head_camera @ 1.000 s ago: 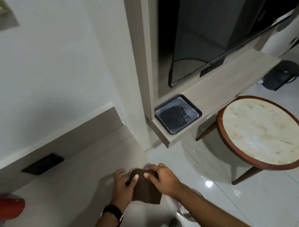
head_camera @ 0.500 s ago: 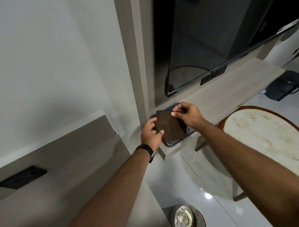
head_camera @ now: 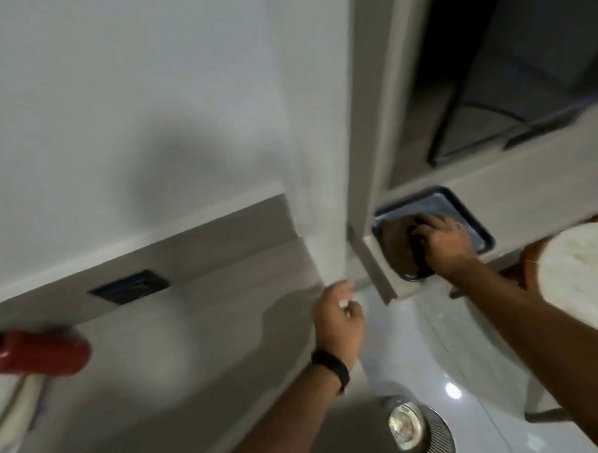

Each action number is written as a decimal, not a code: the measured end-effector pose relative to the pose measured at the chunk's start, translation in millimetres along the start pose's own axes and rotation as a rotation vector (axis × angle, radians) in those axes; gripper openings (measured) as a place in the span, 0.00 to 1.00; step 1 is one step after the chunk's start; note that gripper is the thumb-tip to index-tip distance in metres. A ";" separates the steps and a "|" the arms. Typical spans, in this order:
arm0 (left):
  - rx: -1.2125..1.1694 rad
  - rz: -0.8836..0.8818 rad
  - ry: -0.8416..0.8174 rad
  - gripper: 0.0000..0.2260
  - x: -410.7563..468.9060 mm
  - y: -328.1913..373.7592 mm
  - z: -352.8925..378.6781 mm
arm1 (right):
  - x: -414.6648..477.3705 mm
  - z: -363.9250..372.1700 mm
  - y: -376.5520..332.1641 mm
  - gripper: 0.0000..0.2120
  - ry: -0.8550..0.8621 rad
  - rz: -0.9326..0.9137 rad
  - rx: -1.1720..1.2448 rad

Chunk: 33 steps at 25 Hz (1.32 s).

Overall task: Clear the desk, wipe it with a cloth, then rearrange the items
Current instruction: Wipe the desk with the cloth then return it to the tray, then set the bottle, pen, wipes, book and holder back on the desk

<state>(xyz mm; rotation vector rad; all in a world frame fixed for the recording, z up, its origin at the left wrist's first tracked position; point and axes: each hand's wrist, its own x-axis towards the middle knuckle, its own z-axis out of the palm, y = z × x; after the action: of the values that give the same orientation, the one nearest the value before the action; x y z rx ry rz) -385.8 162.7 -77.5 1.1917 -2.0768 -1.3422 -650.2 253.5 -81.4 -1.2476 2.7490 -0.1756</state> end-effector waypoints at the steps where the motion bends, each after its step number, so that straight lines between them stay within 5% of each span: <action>1: 0.014 -0.010 0.047 0.14 -24.2 -17.4 -31.0 | -10.7 1.9 -11.7 0.21 0.112 -0.008 0.066; 3: -0.029 -0.086 0.112 0.16 -69.1 -52.7 -88.2 | -40.4 10.3 -24.8 0.25 0.184 -0.017 0.111; 7: -0.031 -0.295 0.305 0.22 -126.7 -118.7 -228.7 | -80.2 23.9 -107.2 0.30 -0.014 -0.146 0.021; 11: 0.046 -0.290 0.503 0.21 -139.9 -144.9 -345.2 | -113.8 3.7 -265.5 0.20 0.230 -0.379 0.330; 15: 0.139 -0.375 0.590 0.16 -148.2 -168.6 -430.2 | -136.7 -18.1 -420.0 0.14 0.152 -0.565 0.482; 17: 0.326 -0.473 0.541 0.21 -155.3 -189.2 -466.3 | -140.3 -21.2 -491.0 0.14 0.038 -0.578 0.540; 20: 0.743 -0.633 0.295 0.31 -173.9 -217.5 -509.8 | -131.4 -29.5 -589.4 0.28 -0.209 -0.514 0.585; 25: 0.886 -0.685 0.063 0.41 -185.5 -260.1 -547.7 | -105.1 -21.9 -699.8 0.55 -0.421 -0.361 0.631; 33: 0.938 -0.365 0.184 0.36 -123.8 -251.9 -563.3 | -101.9 22.0 -721.2 0.38 -0.326 -0.283 0.728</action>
<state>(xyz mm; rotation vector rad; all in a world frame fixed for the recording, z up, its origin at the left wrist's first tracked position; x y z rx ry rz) 189.5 -86.7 -23.9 2.0319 -2.4799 -0.2650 -46.0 -142.5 13.7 -1.2755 1.9341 -0.8254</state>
